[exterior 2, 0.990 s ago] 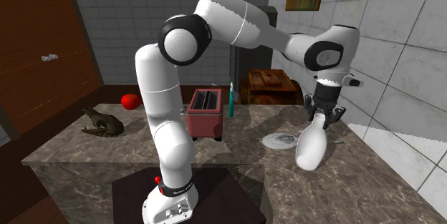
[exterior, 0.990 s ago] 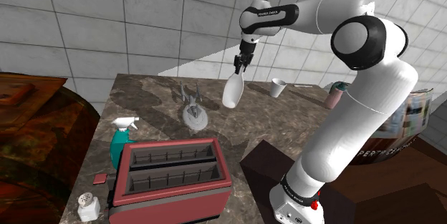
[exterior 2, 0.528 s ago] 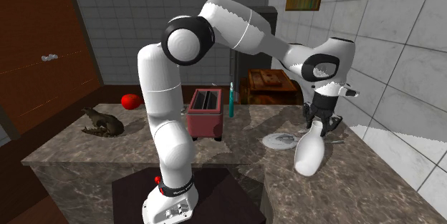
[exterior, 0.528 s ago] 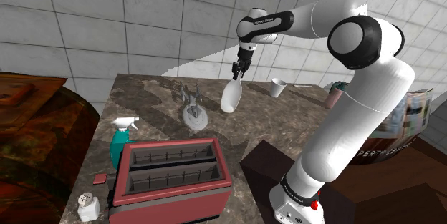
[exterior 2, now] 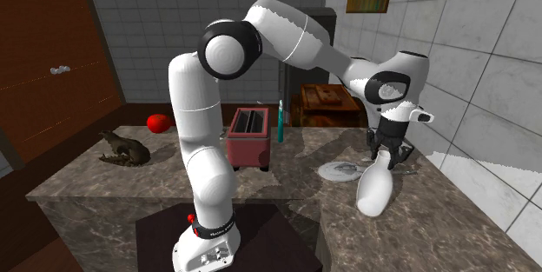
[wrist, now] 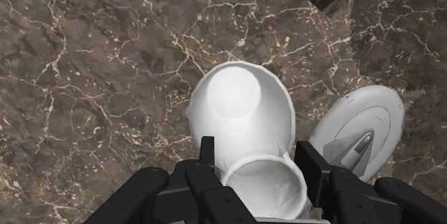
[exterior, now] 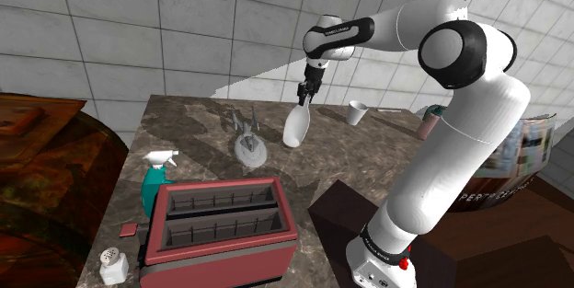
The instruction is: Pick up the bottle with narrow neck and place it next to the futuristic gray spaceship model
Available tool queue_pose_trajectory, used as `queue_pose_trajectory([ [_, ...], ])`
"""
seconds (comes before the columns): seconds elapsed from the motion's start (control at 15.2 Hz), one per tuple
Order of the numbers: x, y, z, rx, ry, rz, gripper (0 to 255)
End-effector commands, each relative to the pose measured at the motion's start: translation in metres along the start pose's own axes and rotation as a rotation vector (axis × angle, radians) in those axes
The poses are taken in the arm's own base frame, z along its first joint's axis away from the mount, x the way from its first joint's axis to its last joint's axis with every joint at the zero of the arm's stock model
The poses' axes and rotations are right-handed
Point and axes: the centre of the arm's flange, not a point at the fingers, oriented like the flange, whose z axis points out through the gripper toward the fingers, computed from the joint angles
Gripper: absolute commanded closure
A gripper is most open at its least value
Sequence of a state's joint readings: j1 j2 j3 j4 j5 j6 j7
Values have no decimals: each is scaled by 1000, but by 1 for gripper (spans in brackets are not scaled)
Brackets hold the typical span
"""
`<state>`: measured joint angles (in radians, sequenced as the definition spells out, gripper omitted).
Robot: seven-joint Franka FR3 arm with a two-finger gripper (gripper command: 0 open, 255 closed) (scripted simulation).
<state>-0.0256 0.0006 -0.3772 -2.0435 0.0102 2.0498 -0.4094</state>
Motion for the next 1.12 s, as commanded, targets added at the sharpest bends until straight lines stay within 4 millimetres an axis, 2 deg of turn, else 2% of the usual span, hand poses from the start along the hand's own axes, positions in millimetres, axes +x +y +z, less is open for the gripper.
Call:
queue_pose_trajectory([
  [0.0, 0, 0, 0, 0, 1, 0, 255],
  [0.07, 0, 0, 0, 0, 1, 0, 0],
  [0.4, 0, 0, 0, 0, 1, 0, 0],
  [0.66, 0, 0, -50, 0, 1, 0, 0],
  [1.06, 0, 0, -50, 0, 1, 0, 0],
])
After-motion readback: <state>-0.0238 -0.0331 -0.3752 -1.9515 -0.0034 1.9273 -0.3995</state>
